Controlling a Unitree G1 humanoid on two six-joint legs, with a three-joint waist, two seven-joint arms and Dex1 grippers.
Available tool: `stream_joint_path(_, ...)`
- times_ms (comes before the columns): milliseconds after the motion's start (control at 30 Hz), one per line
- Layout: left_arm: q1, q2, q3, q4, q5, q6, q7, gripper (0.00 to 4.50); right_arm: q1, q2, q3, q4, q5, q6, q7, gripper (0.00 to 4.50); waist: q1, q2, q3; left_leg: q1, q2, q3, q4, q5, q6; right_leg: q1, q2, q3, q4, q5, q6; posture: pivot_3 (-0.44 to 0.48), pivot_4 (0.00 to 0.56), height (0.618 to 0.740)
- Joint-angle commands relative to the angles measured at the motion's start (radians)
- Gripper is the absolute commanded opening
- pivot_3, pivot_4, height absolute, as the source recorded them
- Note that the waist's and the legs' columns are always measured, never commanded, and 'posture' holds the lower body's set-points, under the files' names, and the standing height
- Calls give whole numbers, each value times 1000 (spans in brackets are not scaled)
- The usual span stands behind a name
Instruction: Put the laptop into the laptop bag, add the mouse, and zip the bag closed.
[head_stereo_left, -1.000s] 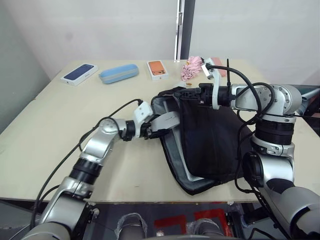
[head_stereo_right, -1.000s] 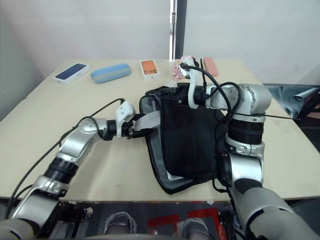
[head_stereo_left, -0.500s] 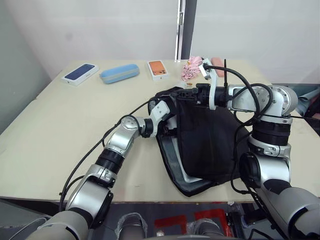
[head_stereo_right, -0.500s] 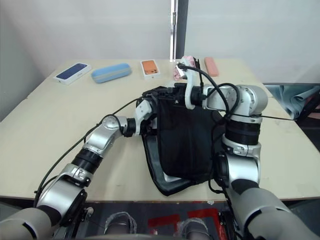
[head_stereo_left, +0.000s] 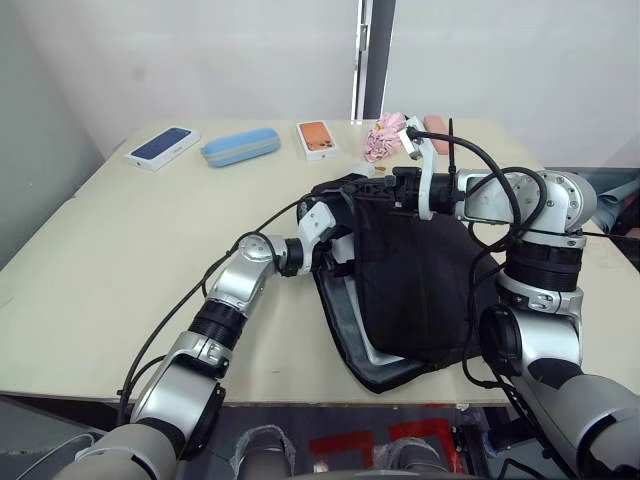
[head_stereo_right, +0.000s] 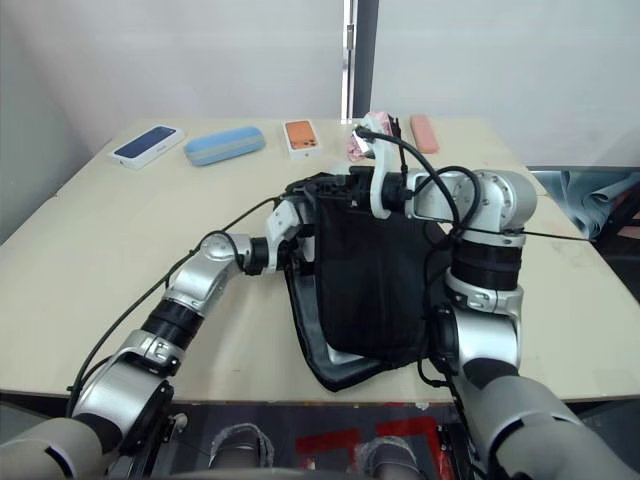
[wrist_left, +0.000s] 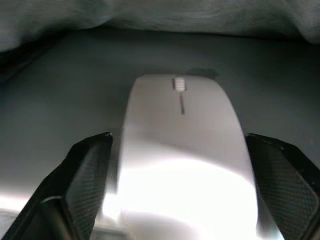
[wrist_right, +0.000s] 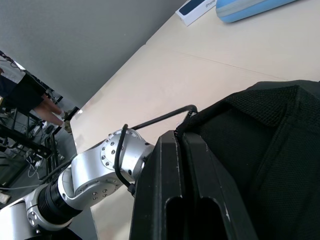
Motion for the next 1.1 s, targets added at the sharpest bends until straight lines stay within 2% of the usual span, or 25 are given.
stream_joint_path(33,11,16,13,-56,-16,7,-20,4391,-22,-8,-24,-26,37,-3,13,0,0,0,0,0,0,0,0,0,0,0,0,0,0,0,0,0,150,740)
stream_joint_path(233,29,20,11,-61,-11,-1,-29,4391,-22,-10,-23,-22,42,-4,13,0,0,0,0,0,0,0,0,0,0,0,0,0,0,0,0,0,150,740)
stream_joint_path(333,29,17,10,-60,-7,0,-24,3680,-23,-11,-25,-23,44,-1,13,0,1,0,0,0,0,0,0,0,0,0,0,0,0,0,0,0,150,740)
stream_joint_path(433,37,23,5,-73,-7,6,-32,2746,-24,-11,-27,-25,45,1,12,0,0,0,0,0,0,0,0,0,0,0,0,0,0,0,0,0,150,740)
stream_joint_path(633,1,-9,4,-41,5,-24,-11,2730,-29,2,-35,-24,62,5,14,0,0,0,0,-1,0,0,0,0,0,0,0,-1,-1,0,0,0,150,740)
stream_joint_path(900,-84,-103,-10,147,49,-61,33,2730,-29,17,-33,-33,100,5,6,0,-1,0,0,-1,0,0,0,0,0,0,0,0,-1,0,0,0,150,740)
stream_joint_path(1100,-111,-128,-4,201,60,-96,32,2730,-24,14,-35,-36,116,5,-10,0,0,0,0,-1,0,0,0,0,0,0,0,-1,-1,0,0,0,150,740)
